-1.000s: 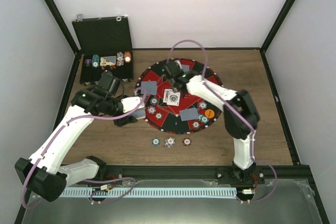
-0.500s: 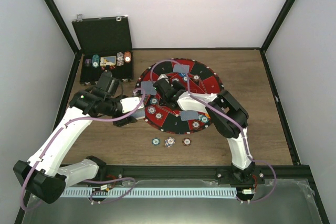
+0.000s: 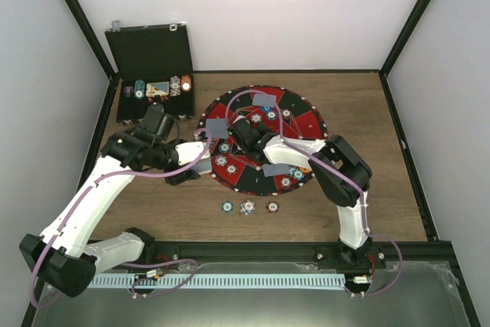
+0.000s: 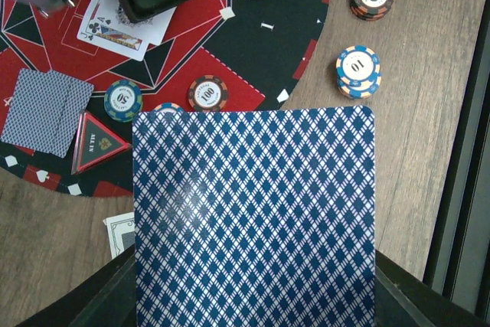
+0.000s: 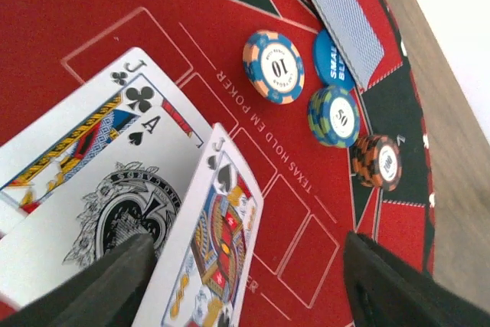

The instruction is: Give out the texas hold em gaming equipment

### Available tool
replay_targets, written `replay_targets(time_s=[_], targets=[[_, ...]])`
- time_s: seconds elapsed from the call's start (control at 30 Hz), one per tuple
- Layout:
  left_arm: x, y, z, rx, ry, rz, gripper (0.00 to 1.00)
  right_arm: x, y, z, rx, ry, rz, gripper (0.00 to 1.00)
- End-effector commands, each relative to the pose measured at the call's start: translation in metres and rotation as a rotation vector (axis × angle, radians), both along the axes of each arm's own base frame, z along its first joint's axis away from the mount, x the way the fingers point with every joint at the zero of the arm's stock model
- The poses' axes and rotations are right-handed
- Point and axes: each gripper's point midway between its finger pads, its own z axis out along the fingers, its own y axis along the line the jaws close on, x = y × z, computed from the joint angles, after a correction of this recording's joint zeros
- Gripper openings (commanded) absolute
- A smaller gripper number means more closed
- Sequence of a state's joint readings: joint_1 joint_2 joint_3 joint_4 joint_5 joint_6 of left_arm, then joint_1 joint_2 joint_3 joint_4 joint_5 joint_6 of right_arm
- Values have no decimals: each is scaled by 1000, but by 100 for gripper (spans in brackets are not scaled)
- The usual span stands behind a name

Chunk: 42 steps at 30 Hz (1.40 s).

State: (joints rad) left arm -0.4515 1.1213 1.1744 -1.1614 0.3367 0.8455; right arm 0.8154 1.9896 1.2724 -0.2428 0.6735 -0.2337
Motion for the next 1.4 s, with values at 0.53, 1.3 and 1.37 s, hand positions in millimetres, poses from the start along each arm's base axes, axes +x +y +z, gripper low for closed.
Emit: replay_targets(time_s=[0.53, 1.3, 1.37], targets=[[-1, -5, 16, -40, -21, -10, 8, -60, 14, 27, 415, 315, -88, 91], [2, -7, 14, -49, -33, -19, 8, -176, 120, 178, 1373, 1003, 250, 95], [2, -8, 14, -50, -33, -21, 8, -177, 126, 175, 1377, 1023, 247, 94]])
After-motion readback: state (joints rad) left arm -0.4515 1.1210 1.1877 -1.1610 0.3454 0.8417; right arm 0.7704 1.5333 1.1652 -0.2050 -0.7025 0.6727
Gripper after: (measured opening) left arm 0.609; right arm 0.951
